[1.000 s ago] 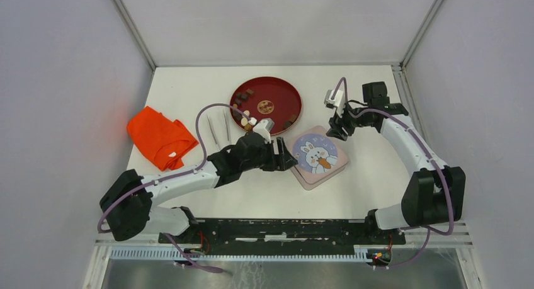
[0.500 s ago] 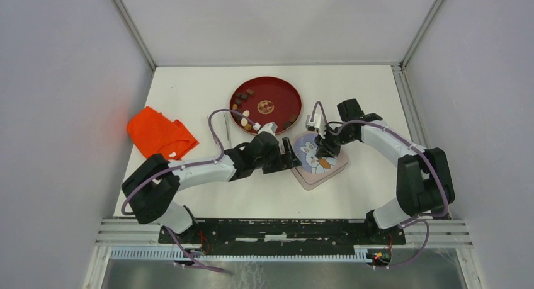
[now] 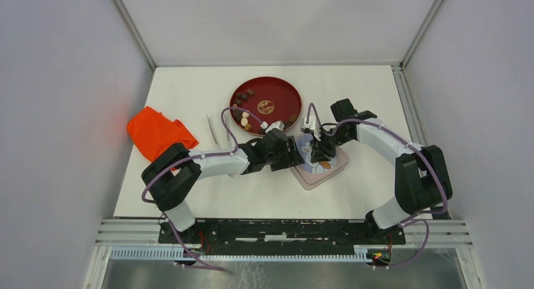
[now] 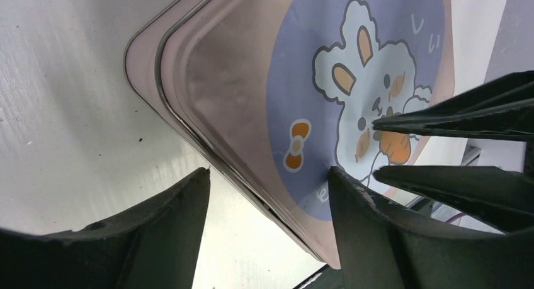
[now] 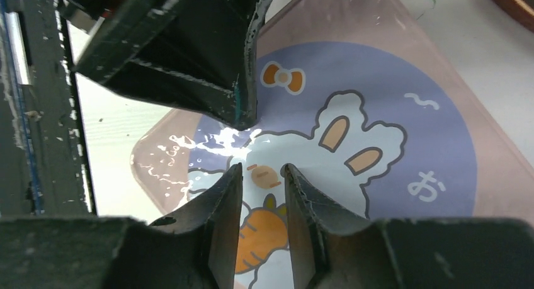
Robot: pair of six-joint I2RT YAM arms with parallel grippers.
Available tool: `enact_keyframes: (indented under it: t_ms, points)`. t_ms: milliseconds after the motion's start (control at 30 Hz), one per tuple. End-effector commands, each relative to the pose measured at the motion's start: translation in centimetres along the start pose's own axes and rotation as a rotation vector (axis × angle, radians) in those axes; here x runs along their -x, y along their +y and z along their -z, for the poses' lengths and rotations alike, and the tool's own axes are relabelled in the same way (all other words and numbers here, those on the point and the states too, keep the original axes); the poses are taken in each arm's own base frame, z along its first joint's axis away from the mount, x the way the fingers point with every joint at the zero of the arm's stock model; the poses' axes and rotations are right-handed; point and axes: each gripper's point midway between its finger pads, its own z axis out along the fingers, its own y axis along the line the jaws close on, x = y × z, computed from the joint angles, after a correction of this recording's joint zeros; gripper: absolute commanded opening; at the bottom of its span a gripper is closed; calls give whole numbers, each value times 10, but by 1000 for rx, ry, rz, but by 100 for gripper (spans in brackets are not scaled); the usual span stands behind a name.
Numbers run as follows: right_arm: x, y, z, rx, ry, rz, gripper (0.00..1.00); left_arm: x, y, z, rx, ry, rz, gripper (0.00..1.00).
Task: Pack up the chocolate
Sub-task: Close the box lid on the packing box.
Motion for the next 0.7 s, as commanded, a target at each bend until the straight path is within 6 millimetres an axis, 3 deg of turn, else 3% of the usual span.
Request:
enact_keyframes:
  t_ms: [0, 67, 133, 233, 300, 400, 500, 667]
  points:
    - [41, -6, 39, -34, -71, 21, 39, -9, 34, -5, 131, 14, 1, 70]
    - [54, -21, 65, -115, -119, 11, 54, -9, 38, -4, 145, 13, -5, 66]
    - [54, -41, 84, -227, -131, -23, 64, -10, 39, -3, 148, 16, -14, 61]
    - [27, -72, 94, -390, -108, -140, 73, -10, 39, -1, 149, 17, -24, 60]
    - [4, -80, 86, -415, -73, -214, 75, -10, 38, 0, 144, 18, -27, 60]
    - [-20, -82, 67, -379, -35, -299, 75, -10, 36, 1, 132, 21, -30, 61]
    - [-30, -75, 51, -308, -36, -349, 75, -11, 33, 0, 115, 27, -34, 62]
    - [-24, -39, 30, -114, -77, -352, 65, -12, 29, 0, 94, 37, -40, 72]
